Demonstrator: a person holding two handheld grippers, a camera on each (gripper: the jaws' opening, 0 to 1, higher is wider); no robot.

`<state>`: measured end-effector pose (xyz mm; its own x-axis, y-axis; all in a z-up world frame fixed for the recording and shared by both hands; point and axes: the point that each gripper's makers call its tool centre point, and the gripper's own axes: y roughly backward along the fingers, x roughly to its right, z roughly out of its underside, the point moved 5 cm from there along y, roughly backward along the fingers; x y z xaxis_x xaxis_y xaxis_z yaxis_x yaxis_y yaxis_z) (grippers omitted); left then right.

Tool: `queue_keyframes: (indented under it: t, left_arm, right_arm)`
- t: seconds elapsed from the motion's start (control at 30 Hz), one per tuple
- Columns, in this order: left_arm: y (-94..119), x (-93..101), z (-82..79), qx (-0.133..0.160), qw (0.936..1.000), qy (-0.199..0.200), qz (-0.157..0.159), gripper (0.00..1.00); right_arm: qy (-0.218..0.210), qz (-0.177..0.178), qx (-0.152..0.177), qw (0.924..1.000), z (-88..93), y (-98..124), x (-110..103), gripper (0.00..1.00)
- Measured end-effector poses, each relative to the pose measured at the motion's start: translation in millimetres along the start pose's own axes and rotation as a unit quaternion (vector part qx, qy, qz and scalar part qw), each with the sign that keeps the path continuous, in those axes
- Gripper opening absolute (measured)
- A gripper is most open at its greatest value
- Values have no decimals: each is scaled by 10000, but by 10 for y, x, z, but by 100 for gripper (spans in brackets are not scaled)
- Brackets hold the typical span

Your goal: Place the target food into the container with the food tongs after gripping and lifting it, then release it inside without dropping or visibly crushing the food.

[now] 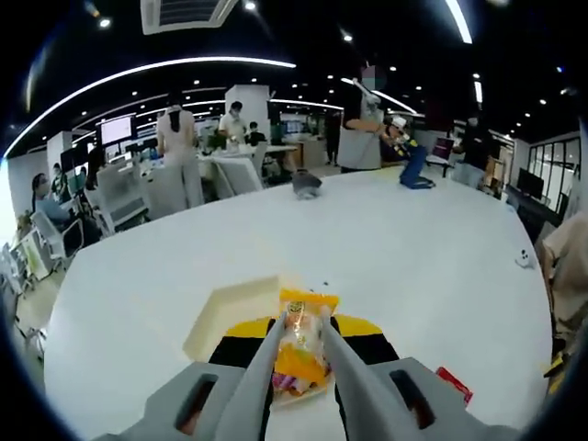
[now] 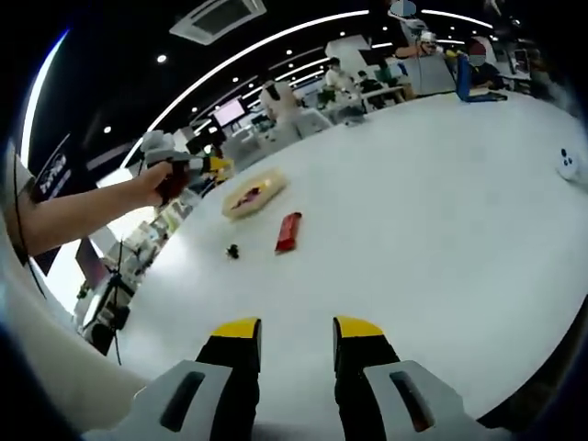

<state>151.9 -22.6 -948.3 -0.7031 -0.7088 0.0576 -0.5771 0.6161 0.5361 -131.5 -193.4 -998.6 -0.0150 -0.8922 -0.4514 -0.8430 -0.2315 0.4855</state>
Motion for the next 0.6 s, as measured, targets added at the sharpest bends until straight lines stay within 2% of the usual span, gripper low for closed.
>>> queue_keyframes:
  t: [0.1, 0.23, 0.27, 0.33, 0.37, 0.43, 0.6]
  left_arm:
    - [-48, -137, -127, 71, 10000, 5, -54, 22]
    - [-59, -311, -297, 201, 9997, -85, -125, 22]
    - [-65, -413, -340, 264, 9994, 15, -225, 22]
    - [-77, -456, -361, 286, 9991, 78, -287, 22]
    - [-107, -531, -428, 338, 9987, 137, -350, 22]
    - [-118, -565, -487, 391, 9985, 168, -358, 22]
    - [-321, -855, -730, 453, 9978, 9, -494, 22]
  right_arm:
    - [116, -12, 43, 9999, -111, -51, -54, 31]
    - [152, -10, -34, 9999, -70, -28, -57, 31]
    - [97, 8, -30, 9999, -48, 9, -50, 31]
    - [94, 29, -63, 9999, -29, 7, -31, 31]
    - [89, 45, -28, 9999, -54, 4, -17, 31]
    - [75, 60, 25, 10000, -86, -2, -5, 31]
    - [146, -4, -72, 9999, -53, -17, -28, 31]
